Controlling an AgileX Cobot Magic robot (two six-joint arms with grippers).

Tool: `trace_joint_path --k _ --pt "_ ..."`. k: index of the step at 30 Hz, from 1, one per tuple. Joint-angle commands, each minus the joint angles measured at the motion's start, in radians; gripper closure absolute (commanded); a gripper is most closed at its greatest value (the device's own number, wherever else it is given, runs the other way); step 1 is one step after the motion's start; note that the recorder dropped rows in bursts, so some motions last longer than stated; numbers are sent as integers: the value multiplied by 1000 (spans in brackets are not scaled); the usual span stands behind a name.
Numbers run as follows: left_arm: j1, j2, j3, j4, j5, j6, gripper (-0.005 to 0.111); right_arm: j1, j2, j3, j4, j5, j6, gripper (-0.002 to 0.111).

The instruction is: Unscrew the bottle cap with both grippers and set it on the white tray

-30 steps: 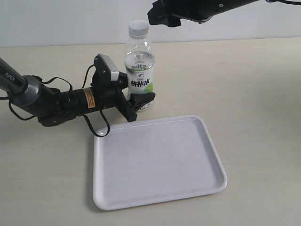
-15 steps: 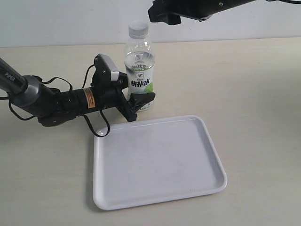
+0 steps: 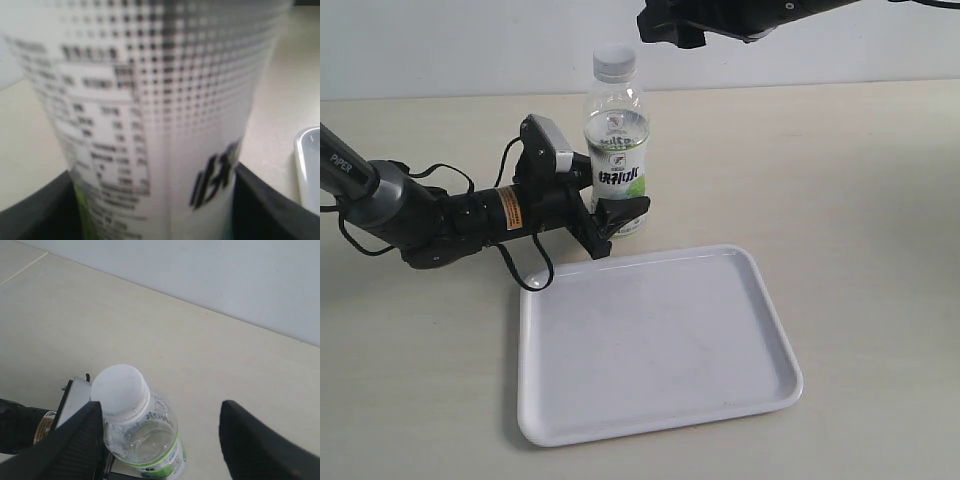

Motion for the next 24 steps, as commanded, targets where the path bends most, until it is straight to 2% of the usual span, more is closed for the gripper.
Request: trace_joint_path --k 1,11,17,21,24 --pt "-5 -9 -2 -7 16 0 107 1 -8 -10 -5 3 -4 44" --pt "-5 -9 -2 -7 16 0 107 1 -8 -10 -5 14 -36 44" --pt "-5 -9 -2 -7 16 0 107 1 16 -10 29 25 -118 36" --pt "-5 -9 -2 -7 16 0 107 1 57 -11 148 23 -218 36" --pt "-5 -9 -2 -7 16 0 107 1 57 -11 279 51 -381 36"
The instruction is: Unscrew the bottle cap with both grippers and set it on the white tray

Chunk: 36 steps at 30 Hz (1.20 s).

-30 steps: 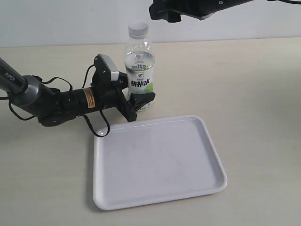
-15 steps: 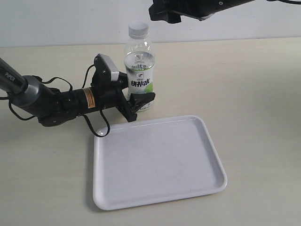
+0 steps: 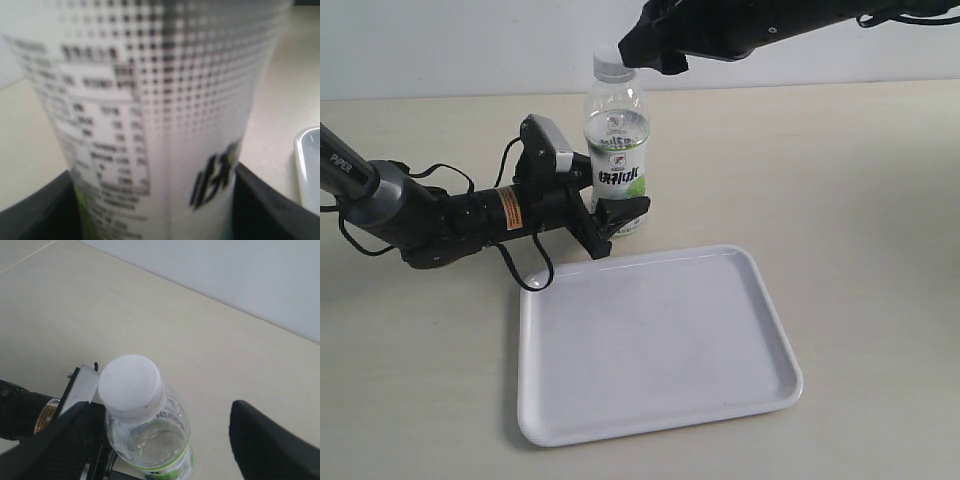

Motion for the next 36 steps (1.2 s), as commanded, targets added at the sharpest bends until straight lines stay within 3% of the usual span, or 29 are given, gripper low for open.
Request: trace_joint_path --k 1,36 --pt "-5 -9 -2 -7 16 0 107 1 1 -8 158 37 -185 36" --pt "-5 -9 -2 -7 16 0 107 1 74 -30 317 20 -380 36"
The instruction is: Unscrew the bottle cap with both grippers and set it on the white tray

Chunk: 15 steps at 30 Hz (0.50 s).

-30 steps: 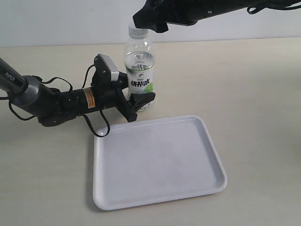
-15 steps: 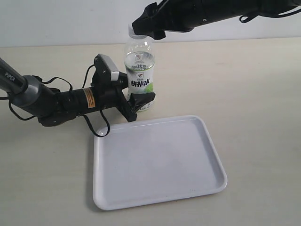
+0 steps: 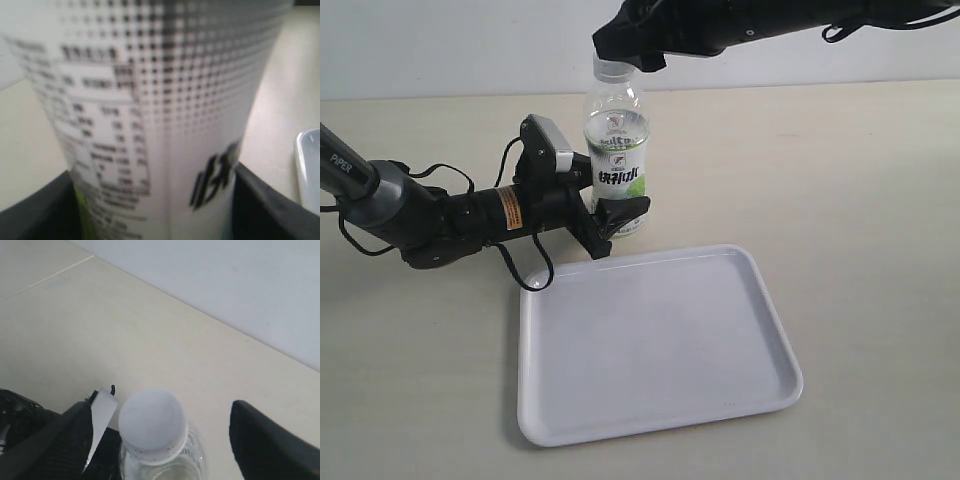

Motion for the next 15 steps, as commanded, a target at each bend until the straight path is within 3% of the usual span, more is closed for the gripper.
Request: trace_joint_path --k 1,15 --pt "-5 -9 -2 -7 16 2 107 1 21 -8 15 -16 -35 36" --pt "-5 -9 -2 -7 16 2 107 1 61 -38 26 37 -30 36"
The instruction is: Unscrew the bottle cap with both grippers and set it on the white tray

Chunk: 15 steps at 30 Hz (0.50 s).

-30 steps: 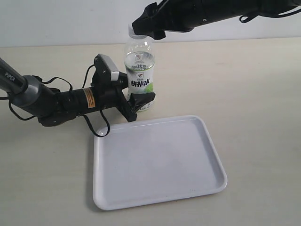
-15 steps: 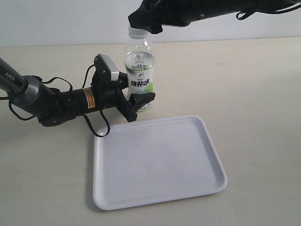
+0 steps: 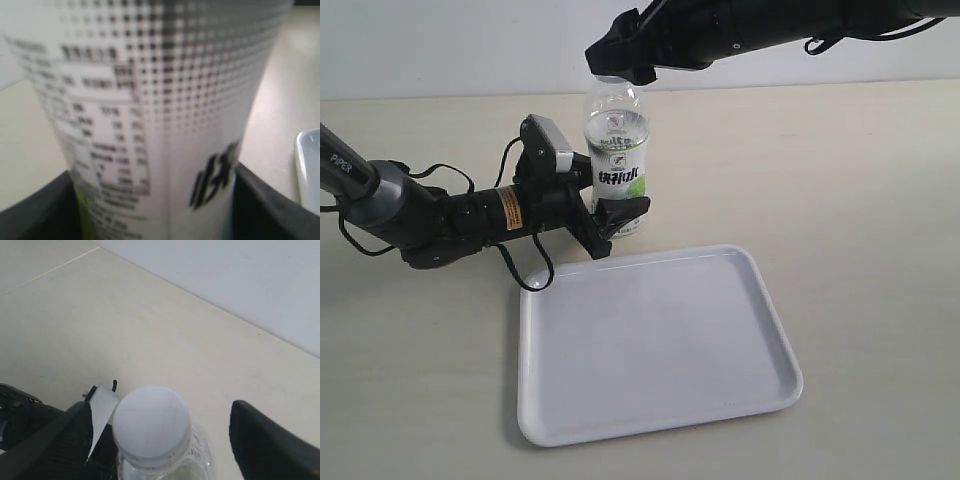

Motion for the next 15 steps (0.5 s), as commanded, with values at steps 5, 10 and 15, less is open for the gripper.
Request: trace_joint_path --k 5,10,15 --pt "-5 -9 -2 -7 16 2 107 1 0 -7 10 7 -8 42" --pt "-5 -9 -2 -7 16 2 107 1 2 -7 10 7 -8 48" --pt "-5 -9 -2 -7 16 2 107 1 2 -7 10 7 -8 64"
